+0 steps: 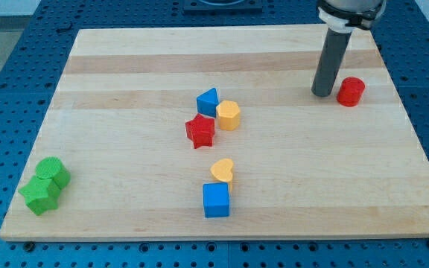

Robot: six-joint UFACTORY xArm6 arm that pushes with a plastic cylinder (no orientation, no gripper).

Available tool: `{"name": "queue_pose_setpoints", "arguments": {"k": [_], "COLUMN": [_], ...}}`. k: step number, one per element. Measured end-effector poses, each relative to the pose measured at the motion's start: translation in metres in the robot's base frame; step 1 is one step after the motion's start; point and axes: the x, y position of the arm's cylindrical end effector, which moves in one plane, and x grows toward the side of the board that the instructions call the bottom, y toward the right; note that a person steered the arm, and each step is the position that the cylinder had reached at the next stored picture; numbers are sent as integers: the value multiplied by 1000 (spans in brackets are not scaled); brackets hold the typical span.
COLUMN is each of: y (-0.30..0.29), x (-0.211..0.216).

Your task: Slide red star closer to the red circle

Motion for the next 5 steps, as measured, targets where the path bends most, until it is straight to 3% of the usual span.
{"name": "queue_pose_setpoints", "arguments": {"k": [5], "y": [9], "x": [-11]}}
